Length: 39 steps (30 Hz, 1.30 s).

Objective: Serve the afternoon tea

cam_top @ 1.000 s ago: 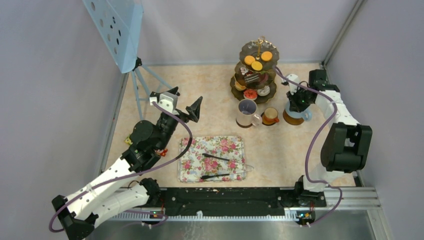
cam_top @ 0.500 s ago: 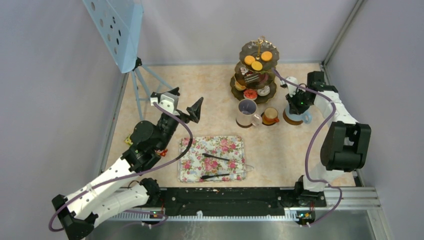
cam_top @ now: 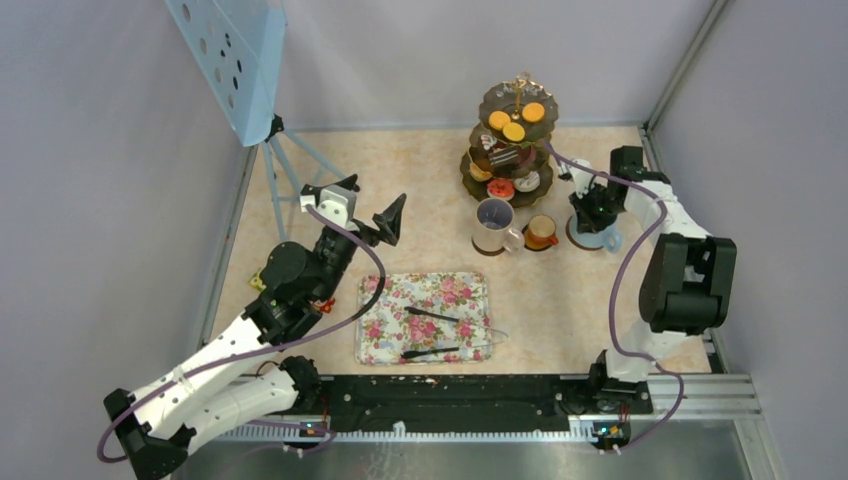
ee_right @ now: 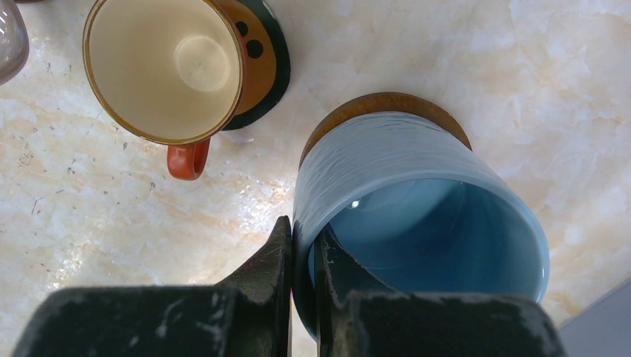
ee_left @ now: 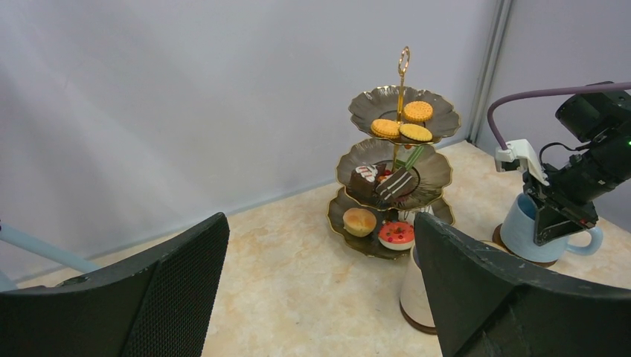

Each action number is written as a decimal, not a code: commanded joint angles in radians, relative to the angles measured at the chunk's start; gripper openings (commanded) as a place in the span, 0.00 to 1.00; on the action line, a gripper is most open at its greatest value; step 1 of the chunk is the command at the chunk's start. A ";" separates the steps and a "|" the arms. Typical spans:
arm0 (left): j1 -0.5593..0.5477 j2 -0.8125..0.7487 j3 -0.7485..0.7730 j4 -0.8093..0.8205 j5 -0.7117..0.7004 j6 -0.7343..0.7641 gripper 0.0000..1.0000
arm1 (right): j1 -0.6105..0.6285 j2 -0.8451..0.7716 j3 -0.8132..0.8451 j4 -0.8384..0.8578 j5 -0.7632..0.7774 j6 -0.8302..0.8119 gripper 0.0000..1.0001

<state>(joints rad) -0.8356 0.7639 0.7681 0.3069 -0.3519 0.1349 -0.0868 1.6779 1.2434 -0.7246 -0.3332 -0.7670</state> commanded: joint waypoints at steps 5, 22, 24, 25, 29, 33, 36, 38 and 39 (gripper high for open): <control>-0.007 -0.008 -0.010 0.052 -0.007 0.012 0.99 | 0.007 0.004 0.024 0.069 -0.016 -0.033 0.00; -0.011 -0.007 -0.011 0.056 -0.008 0.016 0.99 | -0.001 0.039 0.029 0.100 0.000 -0.029 0.18; -0.013 -0.007 -0.012 0.056 -0.008 0.017 0.99 | 0.000 0.017 0.027 0.110 -0.009 -0.016 0.29; -0.013 -0.006 -0.011 0.057 -0.008 0.017 0.99 | 0.001 0.002 0.029 0.112 -0.013 -0.010 0.34; -0.013 0.000 -0.011 0.056 -0.009 0.019 0.99 | 0.002 -0.088 0.041 0.119 -0.025 0.033 0.62; -0.013 0.004 -0.010 0.054 -0.005 0.016 0.99 | 0.002 -0.222 0.054 0.122 0.004 0.129 0.84; -0.013 0.004 -0.008 0.054 0.000 0.012 0.99 | 0.033 -0.393 0.035 0.156 0.019 0.259 0.93; -0.013 0.008 -0.006 0.053 0.001 0.009 0.99 | 0.105 -0.511 -0.004 0.219 0.018 0.352 0.94; -0.013 0.014 -0.001 0.053 -0.003 0.011 0.99 | 0.154 -0.574 -0.023 0.254 0.015 0.397 0.94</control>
<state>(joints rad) -0.8452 0.7643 0.7628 0.3080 -0.3557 0.1452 -0.0589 1.3315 1.2427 -0.6044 -0.3016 -0.5655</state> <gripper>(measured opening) 0.987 0.934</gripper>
